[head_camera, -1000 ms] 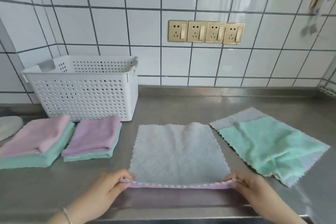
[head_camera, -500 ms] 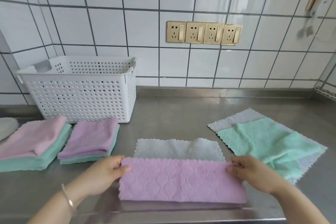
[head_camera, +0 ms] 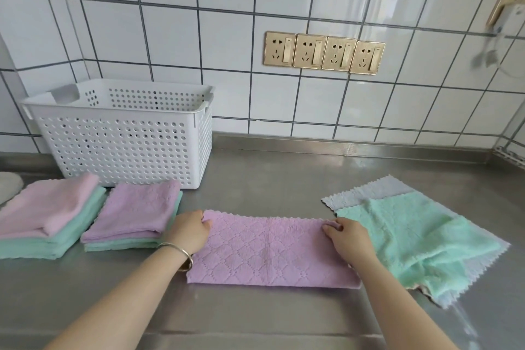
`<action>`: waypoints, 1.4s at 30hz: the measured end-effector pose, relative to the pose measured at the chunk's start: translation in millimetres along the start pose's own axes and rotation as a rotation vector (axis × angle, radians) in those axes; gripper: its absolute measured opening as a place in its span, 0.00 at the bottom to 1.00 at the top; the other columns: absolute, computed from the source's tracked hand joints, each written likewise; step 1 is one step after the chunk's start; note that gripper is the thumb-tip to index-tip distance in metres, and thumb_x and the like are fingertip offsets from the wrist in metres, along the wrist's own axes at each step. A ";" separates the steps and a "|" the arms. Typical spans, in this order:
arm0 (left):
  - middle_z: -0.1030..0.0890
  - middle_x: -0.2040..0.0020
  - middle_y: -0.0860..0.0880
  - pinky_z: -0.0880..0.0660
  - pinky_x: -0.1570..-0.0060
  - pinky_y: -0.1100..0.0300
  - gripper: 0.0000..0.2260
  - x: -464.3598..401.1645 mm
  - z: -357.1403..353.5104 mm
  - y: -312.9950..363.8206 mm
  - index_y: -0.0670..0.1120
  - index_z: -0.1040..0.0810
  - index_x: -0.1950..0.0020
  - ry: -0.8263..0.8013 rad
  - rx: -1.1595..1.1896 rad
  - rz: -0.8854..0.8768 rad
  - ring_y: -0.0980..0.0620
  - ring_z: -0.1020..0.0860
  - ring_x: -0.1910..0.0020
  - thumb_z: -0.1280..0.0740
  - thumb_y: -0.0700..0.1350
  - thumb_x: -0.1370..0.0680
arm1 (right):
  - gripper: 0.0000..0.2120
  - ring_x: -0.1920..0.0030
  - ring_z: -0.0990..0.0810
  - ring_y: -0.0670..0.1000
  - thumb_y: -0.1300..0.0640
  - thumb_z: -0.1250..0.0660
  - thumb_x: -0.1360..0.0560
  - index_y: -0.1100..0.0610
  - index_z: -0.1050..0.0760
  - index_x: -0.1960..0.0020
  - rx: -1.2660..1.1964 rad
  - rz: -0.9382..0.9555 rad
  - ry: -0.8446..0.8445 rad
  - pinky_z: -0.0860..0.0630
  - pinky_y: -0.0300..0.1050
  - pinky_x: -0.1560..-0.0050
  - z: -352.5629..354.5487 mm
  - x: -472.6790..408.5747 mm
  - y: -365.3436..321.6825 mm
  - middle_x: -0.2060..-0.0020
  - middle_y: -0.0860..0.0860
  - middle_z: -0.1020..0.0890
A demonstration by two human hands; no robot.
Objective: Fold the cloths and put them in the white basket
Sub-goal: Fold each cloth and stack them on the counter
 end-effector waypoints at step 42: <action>0.26 0.32 0.48 0.39 0.29 0.51 0.30 65.0 -25.7 132.9 0.50 0.25 0.35 -0.423 0.353 -0.382 0.48 0.30 0.31 0.51 0.67 0.25 | 0.09 0.75 0.26 0.56 0.59 0.40 0.32 0.57 0.26 0.68 0.387 0.251 0.495 0.35 0.42 0.73 9.7 82.8 -51.8 0.74 0.52 0.22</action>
Point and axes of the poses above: each hand's wrist, its own x-axis away from the middle knuckle, its own z-axis out of the back of the hand, y = z × x, the point moved 5 cm from there along -x, towards the middle knuckle
